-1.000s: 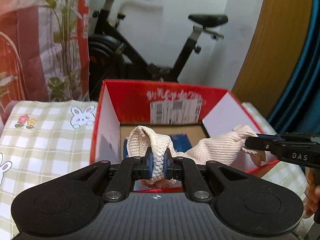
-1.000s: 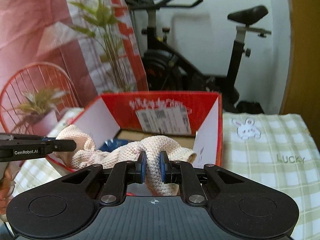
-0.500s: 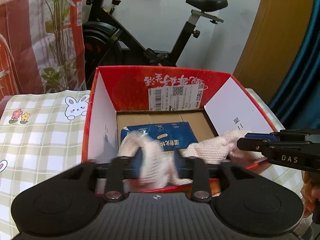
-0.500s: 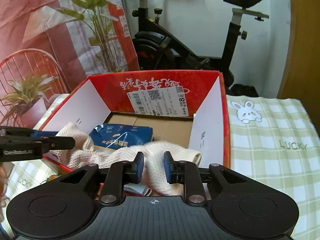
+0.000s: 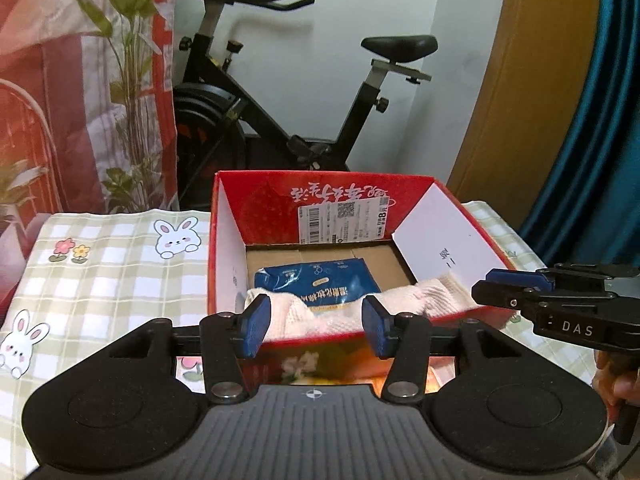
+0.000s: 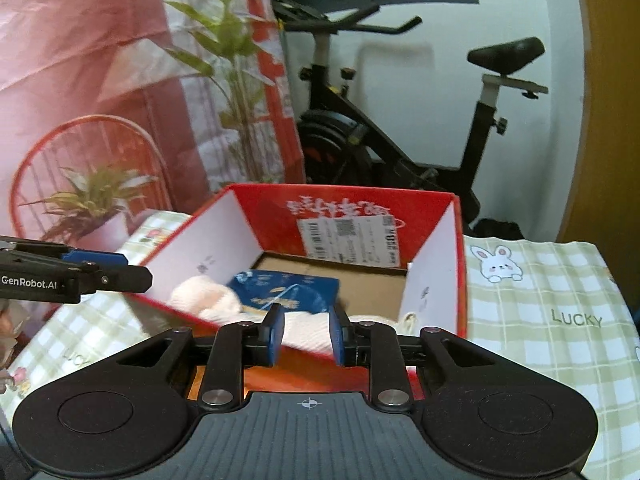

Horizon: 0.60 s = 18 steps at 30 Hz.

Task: Organize soft objects

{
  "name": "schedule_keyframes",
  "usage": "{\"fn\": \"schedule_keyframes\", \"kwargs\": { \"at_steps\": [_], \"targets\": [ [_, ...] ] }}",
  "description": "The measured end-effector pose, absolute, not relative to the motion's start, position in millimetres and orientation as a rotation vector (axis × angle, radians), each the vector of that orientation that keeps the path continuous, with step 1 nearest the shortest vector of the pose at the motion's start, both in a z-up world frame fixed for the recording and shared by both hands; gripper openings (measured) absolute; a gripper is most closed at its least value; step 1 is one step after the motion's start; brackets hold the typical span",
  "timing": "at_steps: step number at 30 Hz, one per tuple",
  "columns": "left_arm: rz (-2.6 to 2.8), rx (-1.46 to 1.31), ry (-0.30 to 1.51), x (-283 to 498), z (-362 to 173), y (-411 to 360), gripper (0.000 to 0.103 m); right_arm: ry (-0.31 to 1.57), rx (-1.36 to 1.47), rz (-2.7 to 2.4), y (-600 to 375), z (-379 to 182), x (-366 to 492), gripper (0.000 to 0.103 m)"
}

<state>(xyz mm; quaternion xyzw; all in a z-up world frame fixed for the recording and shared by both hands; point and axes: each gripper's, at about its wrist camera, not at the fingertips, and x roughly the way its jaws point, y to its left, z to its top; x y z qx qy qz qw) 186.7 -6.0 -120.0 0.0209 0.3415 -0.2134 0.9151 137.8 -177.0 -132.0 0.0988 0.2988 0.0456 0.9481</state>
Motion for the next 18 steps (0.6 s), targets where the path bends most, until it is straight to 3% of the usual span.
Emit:
{"fn": "schedule_keyframes", "kwargs": {
  "at_steps": [18],
  "targets": [
    [-0.306, -0.122, 0.739, 113.2, -178.5, 27.8, 0.053, 0.685, 0.201, 0.158, -112.0, -208.3, 71.6, 0.023]
  ]
}}
